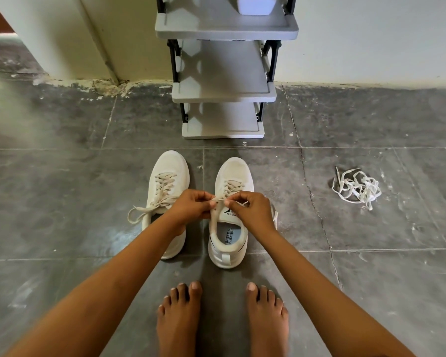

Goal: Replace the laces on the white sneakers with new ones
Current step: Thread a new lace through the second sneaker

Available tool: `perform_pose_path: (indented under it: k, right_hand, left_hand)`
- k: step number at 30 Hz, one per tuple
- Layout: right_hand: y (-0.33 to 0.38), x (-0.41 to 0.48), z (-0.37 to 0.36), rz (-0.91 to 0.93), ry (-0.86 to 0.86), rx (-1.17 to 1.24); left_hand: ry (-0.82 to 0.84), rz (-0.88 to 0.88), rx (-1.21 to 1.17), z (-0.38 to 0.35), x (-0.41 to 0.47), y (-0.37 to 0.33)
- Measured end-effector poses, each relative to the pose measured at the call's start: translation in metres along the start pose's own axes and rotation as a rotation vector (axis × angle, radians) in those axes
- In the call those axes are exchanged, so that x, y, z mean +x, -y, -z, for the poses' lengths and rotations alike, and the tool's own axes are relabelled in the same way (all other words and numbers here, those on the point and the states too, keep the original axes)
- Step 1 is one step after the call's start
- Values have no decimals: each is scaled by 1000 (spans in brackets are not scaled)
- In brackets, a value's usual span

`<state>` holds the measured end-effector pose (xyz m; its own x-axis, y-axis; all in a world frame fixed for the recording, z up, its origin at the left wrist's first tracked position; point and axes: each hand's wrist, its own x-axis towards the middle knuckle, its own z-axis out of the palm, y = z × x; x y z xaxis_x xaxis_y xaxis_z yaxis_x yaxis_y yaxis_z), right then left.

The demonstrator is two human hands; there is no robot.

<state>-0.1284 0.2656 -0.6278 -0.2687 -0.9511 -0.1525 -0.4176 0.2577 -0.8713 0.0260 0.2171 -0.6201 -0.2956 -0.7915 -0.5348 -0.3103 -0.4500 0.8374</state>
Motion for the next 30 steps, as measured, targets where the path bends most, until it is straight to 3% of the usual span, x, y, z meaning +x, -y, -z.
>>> perform_pose_path:
  k: [14,22,30]
  right_hand:
    - [5,-7,-19,78,-51,-273]
    - [4,-8,-22,107,-92,-297]
    - [0,-5,-18,112,-25,-238]
  left_hand:
    - [33,-34,-4,4,-4,0]
    - [28,-59,31,3,-3,0]
    - [37,-56,12,3,-3,1]
